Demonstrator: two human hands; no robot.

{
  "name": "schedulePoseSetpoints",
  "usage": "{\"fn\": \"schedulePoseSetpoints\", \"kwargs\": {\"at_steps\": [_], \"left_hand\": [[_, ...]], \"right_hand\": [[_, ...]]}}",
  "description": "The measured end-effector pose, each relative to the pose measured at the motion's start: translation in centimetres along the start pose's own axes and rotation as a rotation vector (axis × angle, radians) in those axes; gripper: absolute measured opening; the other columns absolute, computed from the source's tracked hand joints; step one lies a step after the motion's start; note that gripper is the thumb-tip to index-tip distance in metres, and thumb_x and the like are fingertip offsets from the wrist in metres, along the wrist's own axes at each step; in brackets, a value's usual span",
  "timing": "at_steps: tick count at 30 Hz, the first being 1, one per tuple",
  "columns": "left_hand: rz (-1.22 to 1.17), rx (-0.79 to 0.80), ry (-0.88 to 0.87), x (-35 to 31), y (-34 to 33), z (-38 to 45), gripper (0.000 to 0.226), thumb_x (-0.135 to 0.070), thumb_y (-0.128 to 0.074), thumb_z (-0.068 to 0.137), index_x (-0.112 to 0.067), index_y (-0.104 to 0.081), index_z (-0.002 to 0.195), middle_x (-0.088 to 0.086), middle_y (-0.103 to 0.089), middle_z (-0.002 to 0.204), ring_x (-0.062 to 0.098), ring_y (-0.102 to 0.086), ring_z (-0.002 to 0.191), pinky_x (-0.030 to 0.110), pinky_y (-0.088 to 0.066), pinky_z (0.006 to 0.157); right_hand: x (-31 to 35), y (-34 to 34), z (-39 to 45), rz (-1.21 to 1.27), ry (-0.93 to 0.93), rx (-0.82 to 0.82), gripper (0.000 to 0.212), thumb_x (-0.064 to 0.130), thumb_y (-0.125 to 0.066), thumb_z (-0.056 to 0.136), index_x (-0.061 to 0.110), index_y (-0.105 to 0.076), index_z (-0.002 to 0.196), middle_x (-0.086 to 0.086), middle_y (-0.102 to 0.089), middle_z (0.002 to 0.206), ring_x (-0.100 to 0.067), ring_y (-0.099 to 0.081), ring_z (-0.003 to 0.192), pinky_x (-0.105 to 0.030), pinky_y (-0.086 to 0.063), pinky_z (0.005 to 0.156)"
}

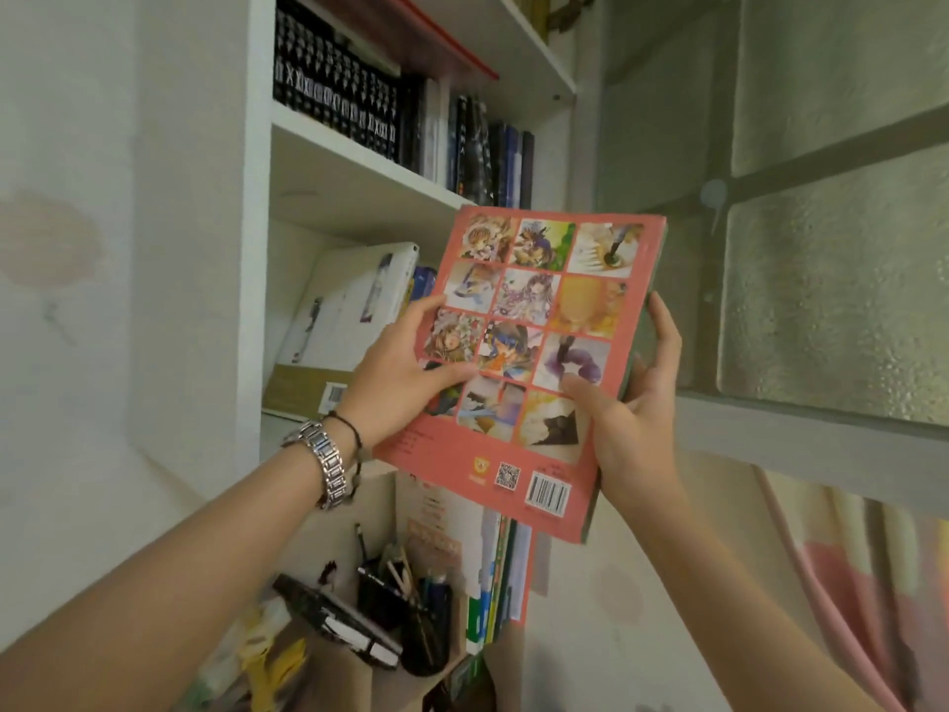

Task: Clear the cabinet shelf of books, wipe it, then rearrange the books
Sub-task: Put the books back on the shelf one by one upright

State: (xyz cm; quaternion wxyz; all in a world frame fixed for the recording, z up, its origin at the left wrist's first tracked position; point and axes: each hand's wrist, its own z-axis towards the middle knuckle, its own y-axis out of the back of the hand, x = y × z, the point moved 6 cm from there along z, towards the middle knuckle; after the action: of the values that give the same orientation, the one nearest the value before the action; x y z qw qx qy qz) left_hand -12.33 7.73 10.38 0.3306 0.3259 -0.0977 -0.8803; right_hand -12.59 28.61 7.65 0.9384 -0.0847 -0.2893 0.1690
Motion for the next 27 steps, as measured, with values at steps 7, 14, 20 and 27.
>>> {"fn": "schedulePoseSetpoints", "kwargs": {"at_steps": [7, 14, 20, 27], "left_hand": [[-0.061, -0.166, 0.088, 2.1, 2.9, 1.8, 0.06, -0.034, -0.069, 0.084, -0.03, -0.039, 0.136, -0.011, -0.057, 0.12, 0.011, -0.059, 0.108, 0.031, -0.05, 0.091], [0.054, -0.377, 0.201, 5.0, 4.8, 1.4, 0.05, -0.042, -0.06, 0.089, -0.026, -0.043, 0.134, -0.008, -0.058, 0.123, 0.005, -0.055, 0.099, 0.007, -0.033, 0.061], [0.261, -0.412, 0.33, 6.1, 5.1, 1.3, 0.058, -0.051, -0.05, 0.092, -0.031, -0.032, 0.143, 0.005, -0.043, 0.141, 0.023, -0.048, 0.123, 0.026, -0.035, 0.084], [0.34, -0.368, 0.327, 7.3, 4.3, 0.8, 0.061, -0.053, -0.051, 0.09, -0.031, -0.031, 0.144, 0.005, -0.035, 0.147, 0.025, -0.043, 0.128, 0.038, -0.036, 0.1]], "right_hand": [[-2.2, -4.6, 2.8, 0.012, 0.045, 0.017, 0.084, -0.015, -0.056, 0.083, 0.035, -0.028, 0.144, -0.007, -0.057, 0.131, -0.02, -0.063, 0.113, -0.051, -0.056, 0.087], [-5.2, -8.2, 3.2, 0.039, 0.032, 0.085, 0.081, -0.012, -0.056, 0.086, 0.04, -0.029, 0.141, -0.004, -0.055, 0.133, -0.018, -0.062, 0.114, -0.038, -0.059, 0.082], [-6.7, -10.3, 4.4, -0.027, 0.073, 0.112, 0.081, -0.013, -0.056, 0.084, 0.033, -0.029, 0.145, -0.002, -0.051, 0.137, -0.015, -0.057, 0.121, -0.042, -0.055, 0.092], [-8.1, -11.3, 5.6, -0.097, 0.096, 0.123, 0.08, -0.013, -0.056, 0.086, 0.029, -0.027, 0.147, 0.035, -0.056, 0.114, 0.002, -0.059, 0.11, -0.031, -0.057, 0.083]]}}
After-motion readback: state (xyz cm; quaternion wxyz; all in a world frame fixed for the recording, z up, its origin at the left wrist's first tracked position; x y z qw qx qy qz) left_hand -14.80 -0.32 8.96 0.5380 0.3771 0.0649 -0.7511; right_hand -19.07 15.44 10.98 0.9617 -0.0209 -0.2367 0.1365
